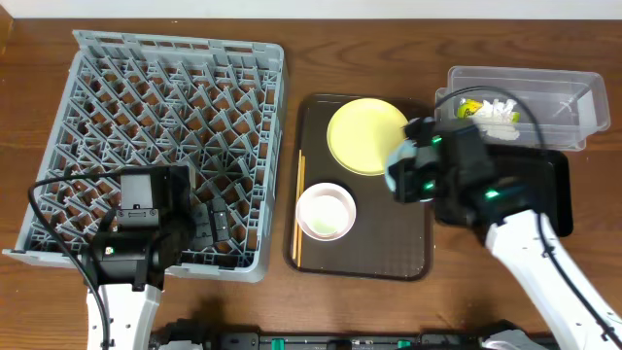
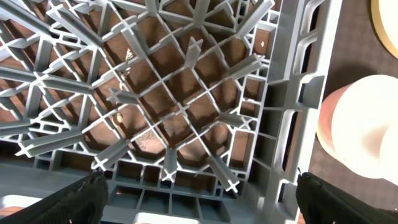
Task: Sort waste into correct bins and load items into the dishwasher
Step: 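Tip the blue bowl over the black tray to pour out the rice, then carry the blue bowl back and set it on the yellow plate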
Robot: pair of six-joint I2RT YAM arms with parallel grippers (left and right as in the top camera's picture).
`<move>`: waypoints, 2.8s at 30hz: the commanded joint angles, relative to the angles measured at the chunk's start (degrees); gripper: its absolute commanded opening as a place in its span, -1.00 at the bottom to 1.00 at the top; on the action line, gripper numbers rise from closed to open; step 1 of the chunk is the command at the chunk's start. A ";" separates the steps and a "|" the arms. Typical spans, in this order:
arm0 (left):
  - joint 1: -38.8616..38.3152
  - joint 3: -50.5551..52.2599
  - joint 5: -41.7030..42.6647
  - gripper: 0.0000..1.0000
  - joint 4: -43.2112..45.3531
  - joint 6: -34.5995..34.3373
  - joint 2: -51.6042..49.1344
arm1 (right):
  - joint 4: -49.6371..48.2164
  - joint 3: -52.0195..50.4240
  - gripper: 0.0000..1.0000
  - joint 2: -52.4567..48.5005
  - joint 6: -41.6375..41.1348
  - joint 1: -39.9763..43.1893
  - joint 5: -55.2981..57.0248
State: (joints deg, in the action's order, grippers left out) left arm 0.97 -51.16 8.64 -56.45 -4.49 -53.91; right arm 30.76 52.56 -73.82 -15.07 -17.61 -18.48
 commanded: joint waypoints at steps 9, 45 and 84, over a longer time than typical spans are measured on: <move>-0.09 -1.31 -0.09 0.94 -0.09 -0.31 0.11 | 2.08 0.92 -0.98 -5.60 -0.28 26.58 -27.80; -0.09 -1.31 -0.09 0.94 -0.11 -0.33 0.11 | -7.85 0.92 -0.98 -28.74 0.26 65.11 -70.90; -0.09 -1.31 -0.09 0.94 -0.09 -0.33 0.11 | -56.46 1.14 -0.98 -17.84 -21.62 11.13 -42.58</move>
State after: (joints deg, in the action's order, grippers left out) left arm 0.97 -51.18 8.64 -56.47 -4.49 -53.91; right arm -25.36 53.56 -91.98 -38.37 -3.86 -72.90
